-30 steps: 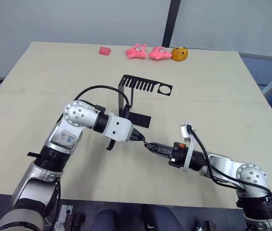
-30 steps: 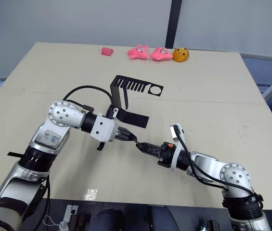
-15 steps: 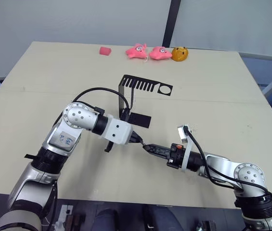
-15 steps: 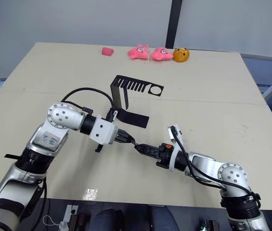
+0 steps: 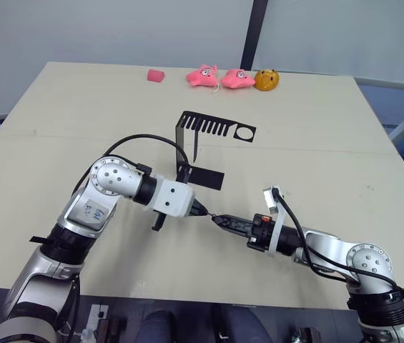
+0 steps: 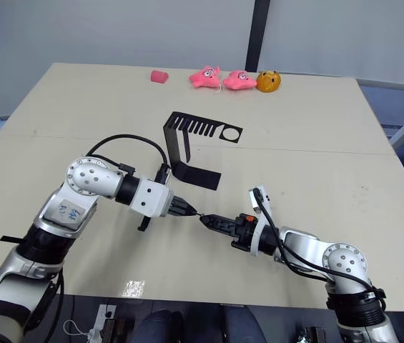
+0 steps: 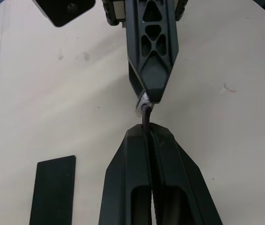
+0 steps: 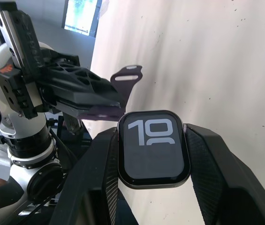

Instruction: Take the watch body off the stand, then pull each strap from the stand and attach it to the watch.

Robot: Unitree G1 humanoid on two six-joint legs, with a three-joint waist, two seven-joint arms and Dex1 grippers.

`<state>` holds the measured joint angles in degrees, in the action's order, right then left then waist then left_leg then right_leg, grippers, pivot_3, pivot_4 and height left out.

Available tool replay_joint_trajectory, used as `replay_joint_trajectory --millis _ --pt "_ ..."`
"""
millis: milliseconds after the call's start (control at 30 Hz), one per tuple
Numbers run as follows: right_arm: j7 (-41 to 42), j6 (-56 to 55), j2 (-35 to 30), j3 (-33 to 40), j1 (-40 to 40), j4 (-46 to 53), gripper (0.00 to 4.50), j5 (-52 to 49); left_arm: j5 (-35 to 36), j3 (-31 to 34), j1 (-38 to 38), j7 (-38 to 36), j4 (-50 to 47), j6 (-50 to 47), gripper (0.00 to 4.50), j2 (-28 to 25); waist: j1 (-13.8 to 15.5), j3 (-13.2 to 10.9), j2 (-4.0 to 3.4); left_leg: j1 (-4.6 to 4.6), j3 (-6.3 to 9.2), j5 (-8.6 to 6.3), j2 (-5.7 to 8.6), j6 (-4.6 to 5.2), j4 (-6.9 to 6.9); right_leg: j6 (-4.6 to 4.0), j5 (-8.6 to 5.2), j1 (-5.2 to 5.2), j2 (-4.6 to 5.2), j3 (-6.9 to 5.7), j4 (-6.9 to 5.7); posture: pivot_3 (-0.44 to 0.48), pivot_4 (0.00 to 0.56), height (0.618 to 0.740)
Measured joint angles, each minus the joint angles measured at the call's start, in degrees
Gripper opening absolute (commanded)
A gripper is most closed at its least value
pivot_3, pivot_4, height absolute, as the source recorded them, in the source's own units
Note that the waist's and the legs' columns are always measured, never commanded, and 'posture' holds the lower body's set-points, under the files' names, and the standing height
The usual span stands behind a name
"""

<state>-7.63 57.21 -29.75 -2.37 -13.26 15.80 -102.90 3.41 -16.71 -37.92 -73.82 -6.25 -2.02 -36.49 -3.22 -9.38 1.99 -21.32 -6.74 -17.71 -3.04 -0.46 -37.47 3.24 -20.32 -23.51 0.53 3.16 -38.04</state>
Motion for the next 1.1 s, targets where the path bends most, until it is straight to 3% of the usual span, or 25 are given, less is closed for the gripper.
replay_joint_trajectory --millis 1100 --pt "-1.13 -0.8 -0.26 0.0 0.0 0.01 1.6 -0.02 -3.0 -1.41 -1.14 1.1 0.27 0.12 0.0 1.19 0.0 0.0 0.0 0.0 0.0 0.0 0.0 0.0 0.0 0.0 0.0 0.0 -0.01 0.0 0.01 0.0 0.15 0.74"
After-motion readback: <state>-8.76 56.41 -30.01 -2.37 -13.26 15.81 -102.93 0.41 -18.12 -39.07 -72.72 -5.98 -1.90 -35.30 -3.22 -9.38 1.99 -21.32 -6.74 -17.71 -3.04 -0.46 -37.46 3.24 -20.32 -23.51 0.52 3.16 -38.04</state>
